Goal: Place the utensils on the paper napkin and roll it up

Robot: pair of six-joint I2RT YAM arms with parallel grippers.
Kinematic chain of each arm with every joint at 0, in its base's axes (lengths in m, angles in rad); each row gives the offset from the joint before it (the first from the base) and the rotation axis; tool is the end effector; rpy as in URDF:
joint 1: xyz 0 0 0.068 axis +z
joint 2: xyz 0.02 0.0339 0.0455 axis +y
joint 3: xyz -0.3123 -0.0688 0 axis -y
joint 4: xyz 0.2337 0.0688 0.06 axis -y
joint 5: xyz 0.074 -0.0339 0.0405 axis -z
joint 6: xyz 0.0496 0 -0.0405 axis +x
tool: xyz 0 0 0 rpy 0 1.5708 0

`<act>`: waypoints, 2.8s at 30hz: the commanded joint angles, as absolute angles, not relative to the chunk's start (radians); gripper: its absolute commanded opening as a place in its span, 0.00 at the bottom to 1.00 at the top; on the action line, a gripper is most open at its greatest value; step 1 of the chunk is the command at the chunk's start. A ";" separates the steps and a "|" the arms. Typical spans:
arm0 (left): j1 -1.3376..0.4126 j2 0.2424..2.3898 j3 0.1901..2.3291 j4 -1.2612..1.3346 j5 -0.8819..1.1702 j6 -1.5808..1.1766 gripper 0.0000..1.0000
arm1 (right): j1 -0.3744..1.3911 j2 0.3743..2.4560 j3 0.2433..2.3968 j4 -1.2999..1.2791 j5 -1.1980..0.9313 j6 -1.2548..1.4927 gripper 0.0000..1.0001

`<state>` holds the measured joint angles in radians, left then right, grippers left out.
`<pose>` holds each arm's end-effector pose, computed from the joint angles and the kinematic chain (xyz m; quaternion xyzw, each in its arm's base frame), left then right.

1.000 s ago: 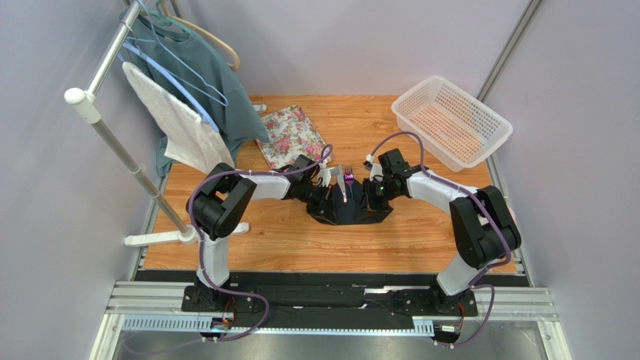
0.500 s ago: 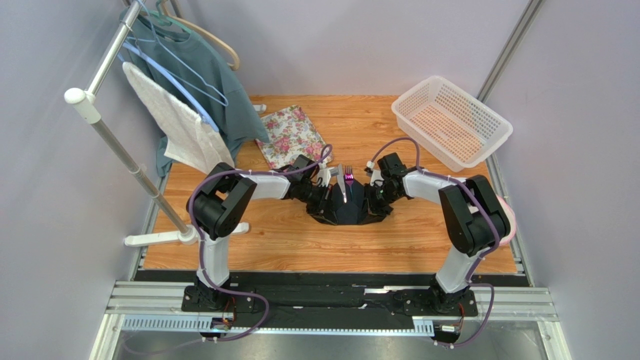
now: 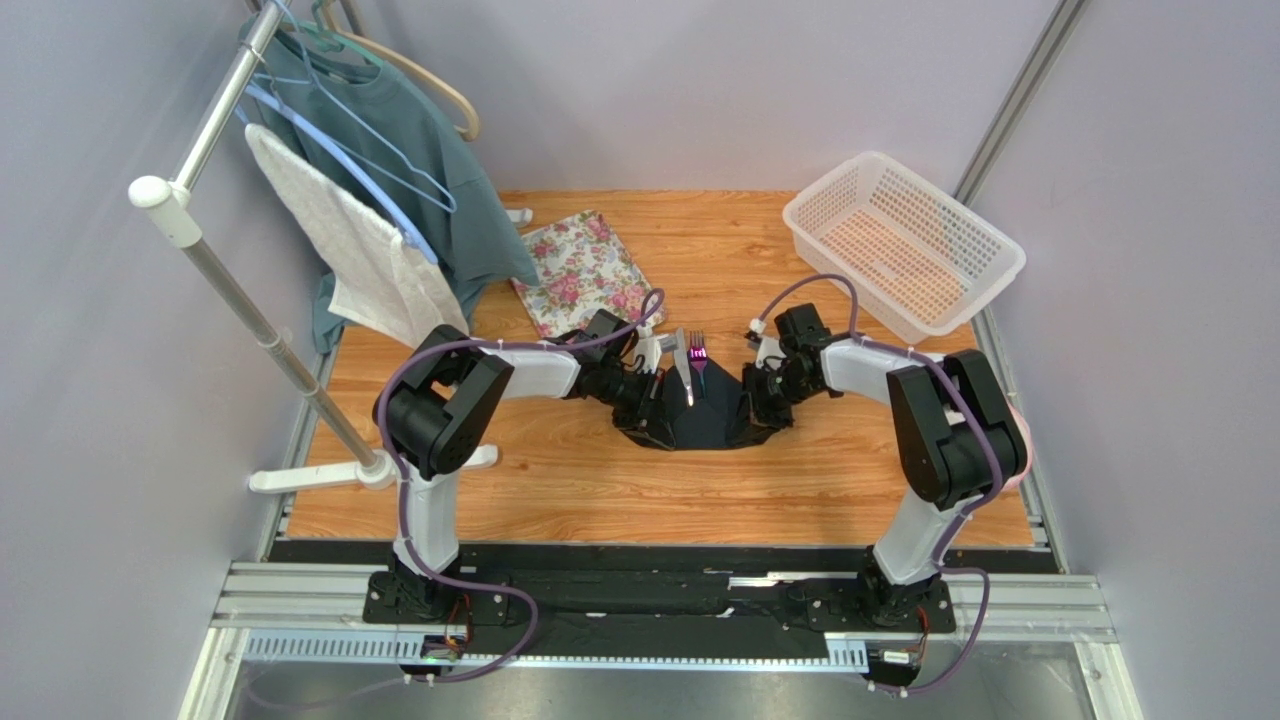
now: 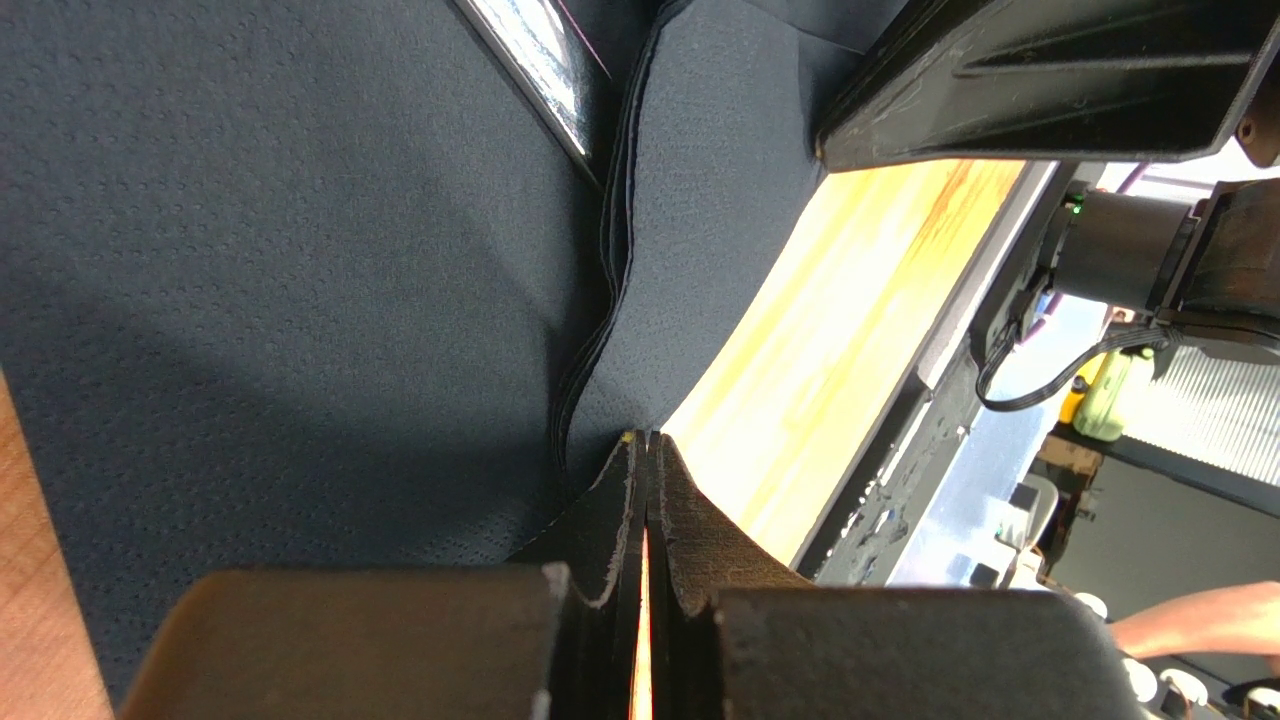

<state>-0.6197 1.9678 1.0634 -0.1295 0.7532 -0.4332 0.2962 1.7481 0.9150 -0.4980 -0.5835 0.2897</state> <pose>0.2967 -0.2534 0.1602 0.1806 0.8836 -0.4305 0.0351 0.2828 0.1149 0.1762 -0.0375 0.9508 0.3065 0.0272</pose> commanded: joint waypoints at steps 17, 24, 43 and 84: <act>-0.601 2.005 1.039 -0.173 0.703 -0.402 0.00 | 0.198 1.724 0.845 -0.532 -0.494 0.167 0.02; -0.591 1.965 1.020 -0.175 0.707 -0.402 0.03 | 0.196 1.729 0.839 -0.512 -0.503 0.189 0.02; -0.532 1.859 0.925 -0.094 0.831 -0.419 0.07 | 0.201 1.730 0.836 -0.488 -0.517 0.207 0.02; -0.626 2.161 1.095 0.580 0.790 -0.887 0.11 | 0.218 1.664 0.887 -0.514 -0.552 0.242 0.04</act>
